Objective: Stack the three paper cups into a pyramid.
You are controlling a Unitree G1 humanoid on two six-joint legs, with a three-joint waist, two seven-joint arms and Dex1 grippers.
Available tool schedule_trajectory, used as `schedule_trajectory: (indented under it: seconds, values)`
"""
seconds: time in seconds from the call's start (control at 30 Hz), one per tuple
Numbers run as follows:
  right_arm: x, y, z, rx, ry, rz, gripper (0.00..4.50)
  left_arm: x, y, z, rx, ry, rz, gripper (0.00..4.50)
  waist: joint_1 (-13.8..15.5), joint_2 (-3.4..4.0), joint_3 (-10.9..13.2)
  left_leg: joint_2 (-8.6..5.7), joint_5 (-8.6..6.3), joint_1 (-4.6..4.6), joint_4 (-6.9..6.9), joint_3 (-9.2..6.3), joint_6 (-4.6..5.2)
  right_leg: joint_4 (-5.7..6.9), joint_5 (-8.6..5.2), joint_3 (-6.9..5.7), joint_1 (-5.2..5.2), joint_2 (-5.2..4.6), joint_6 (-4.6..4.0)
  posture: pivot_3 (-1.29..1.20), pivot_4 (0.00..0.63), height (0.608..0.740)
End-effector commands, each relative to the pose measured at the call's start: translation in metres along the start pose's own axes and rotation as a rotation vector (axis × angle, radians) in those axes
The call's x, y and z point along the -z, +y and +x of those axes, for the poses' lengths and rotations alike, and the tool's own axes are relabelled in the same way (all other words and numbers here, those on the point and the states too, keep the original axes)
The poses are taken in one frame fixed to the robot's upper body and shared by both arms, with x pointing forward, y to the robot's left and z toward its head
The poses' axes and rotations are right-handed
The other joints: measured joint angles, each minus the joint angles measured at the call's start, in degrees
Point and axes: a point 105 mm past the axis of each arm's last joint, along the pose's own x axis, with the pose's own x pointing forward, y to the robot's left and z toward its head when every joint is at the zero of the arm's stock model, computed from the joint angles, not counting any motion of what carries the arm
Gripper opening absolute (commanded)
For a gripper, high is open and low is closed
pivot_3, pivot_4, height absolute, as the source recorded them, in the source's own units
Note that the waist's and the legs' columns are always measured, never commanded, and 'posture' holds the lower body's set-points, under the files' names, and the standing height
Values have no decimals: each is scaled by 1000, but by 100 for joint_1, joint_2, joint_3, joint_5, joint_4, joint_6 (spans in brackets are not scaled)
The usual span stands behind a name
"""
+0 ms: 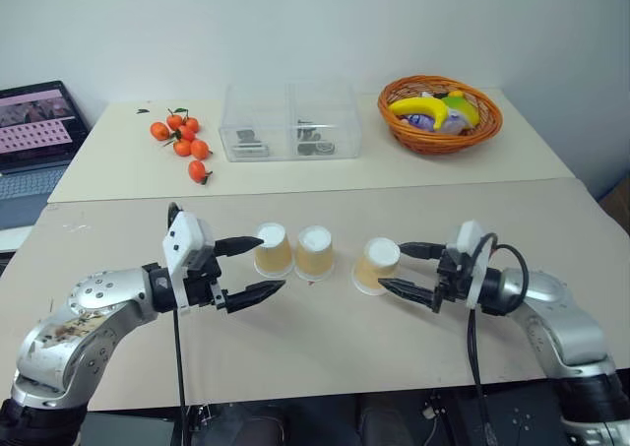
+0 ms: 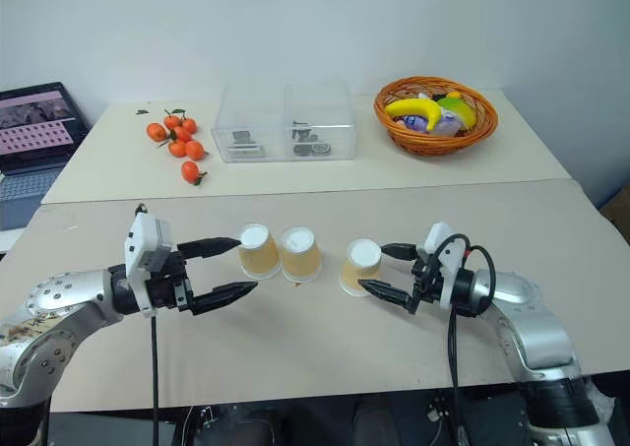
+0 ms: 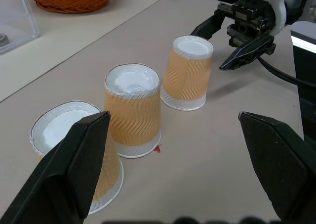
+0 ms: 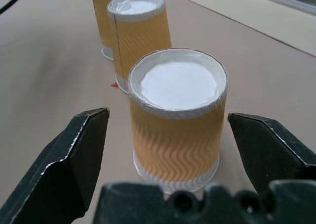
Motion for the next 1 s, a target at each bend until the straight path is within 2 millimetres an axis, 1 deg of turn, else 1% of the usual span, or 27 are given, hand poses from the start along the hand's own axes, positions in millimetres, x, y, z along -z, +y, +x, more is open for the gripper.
schedule_trajectory:
  seconds: [0.03,0.13,0.27,0.33,0.37,0.4,0.47,0.6,0.7,0.77,0.8,0.87,0.9,1.0]
  values:
    - [-10,-6,7,-8,-38,-68,4500,-9,-3,-2,-7,-34,1,4443,0,0,0,3,0,0,0,0,0,0,0,0,0,4,0,0,150,730]
    - [-12,-10,15,-13,-50,-77,4500,-10,-4,-7,-12,-38,-27,4443,-16,0,0,4,0,-1,0,0,0,-1,1,0,-3,5,-2,0,150,730]
    - [-15,-11,18,-39,-67,-70,4500,-13,-3,-14,-39,-49,-52,4443,-12,0,0,5,0,-4,-1,0,-1,0,2,0,-8,6,-4,0,150,730]
    - [-16,-11,18,-49,-75,-66,3999,-12,-2,-18,-57,-50,-65,4500,-8,0,0,5,0,-5,-1,0,-1,0,2,0,-8,6,-4,0,150,730]
    - [-16,-11,18,-48,-75,-68,3817,-12,-1,-20,-68,-54,-72,4500,-5,0,0,5,0,-4,-1,0,-1,0,3,0,-8,6,-4,0,150,730]
    - [-16,-12,19,-46,-75,-68,3389,-11,1,-23,-85,-60,-86,4500,-5,0,0,5,0,-4,-1,0,-1,0,3,0,-8,6,-4,0,150,730]
    - [-16,-14,20,-37,-71,-72,2794,-8,7,-30,-134,-71,-114,4500,-18,1,0,5,0,-4,-1,0,-1,0,3,0,-8,7,-5,0,150,730]
    - [-23,-14,20,-61,-72,-93,2794,2,21,-51,-243,-69,-174,4500,-56,1,0,8,1,-2,-1,0,-1,2,5,0,-8,10,-8,0,150,730]
    - [-46,-20,17,-75,-102,-148,2794,17,23,-66,-295,-27,-199,4500,-111,3,1,10,1,-2,-2,0,-1,0,5,0,-9,12,-8,0,150,730]
    - [-60,-23,15,-83,-127,-160,2794,23,23,-70,-306,-13,-206,4500,-120,3,1,10,1,-4,-1,1,-1,0,5,0,-10,12,-8,0,150,730]
    - [-72,-24,15,-95,-149,-178,2794,26,22,-71,-307,-7,-212,4500,-119,3,1,10,1,-4,-1,1,-1,0,5,0,-10,12,-9,0,150,730]
    - [-105,-26,15,-130,-196,-230,2794,31,19,-70,-305,2,-214,4500,-126,7,5,14,1,-4,0,1,-1,1,6,0,-10,15,-10,0,150,730]
    - [-117,-26,16,-146,-208,-252,2794,32,18,-68,-302,1,-214,4500,-135,12,8,13,1,-6,0,2,-3,-1,8,0,-12,15,-12,0,150,730]
    - [-132,-30,27,-149,-198,-275,2794,33,16,-65,-310,-20,-221,4500,-125,10,6,24,2,-5,-3,4,-4,-1,10,1,-14,25,-14,0,150,730]
